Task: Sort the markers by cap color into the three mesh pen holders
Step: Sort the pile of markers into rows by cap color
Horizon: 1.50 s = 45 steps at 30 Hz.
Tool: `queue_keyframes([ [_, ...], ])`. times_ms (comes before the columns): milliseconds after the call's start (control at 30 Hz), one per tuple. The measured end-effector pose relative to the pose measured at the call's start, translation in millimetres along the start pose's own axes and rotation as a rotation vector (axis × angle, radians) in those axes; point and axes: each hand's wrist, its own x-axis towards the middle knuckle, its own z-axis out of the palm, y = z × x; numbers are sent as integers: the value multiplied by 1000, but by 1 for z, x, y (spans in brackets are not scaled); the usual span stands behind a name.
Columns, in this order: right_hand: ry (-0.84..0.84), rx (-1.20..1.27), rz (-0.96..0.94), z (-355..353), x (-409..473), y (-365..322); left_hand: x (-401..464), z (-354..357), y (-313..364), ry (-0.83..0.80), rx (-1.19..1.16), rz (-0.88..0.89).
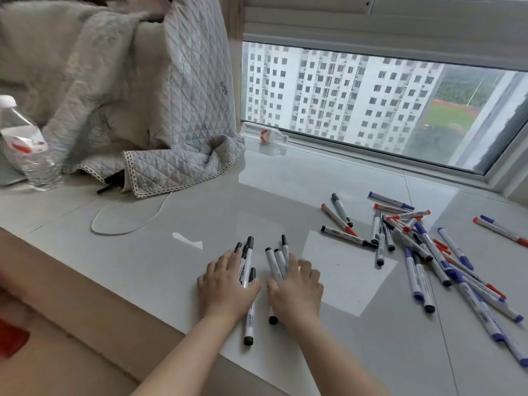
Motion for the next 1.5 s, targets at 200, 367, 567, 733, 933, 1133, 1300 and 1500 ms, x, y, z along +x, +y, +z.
queue_keyframes([
  [200, -169, -24, -60, 6, 5, 0, -2, -1, 1, 4, -37, 22],
  [367, -206, -20, -98, 8, 7, -4, -1, -2, 1, 4, -26, 38],
  [567, -216, -26, -98, 10, 9, -7, 1, -3, 1, -14, -33, 22],
  [733, -248, -17, -84, 7, 11, -8, 5, -7, 2, -114, -69, -25],
  [933, -266, 8, -96, -2, 13, -7, 11, -17, 2, -248, -166, -86],
  [1133, -283, 148, -127, -16, 15, 3, 19, -27, 0, -284, -346, -131],
  [1300, -242, 360, -99, -34, 16, 15, 23, -35, 15, -246, -309, -60],
  [1500, -100, 450, -25, -78, 23, 61, 44, -42, 76, -119, -412, 62],
])
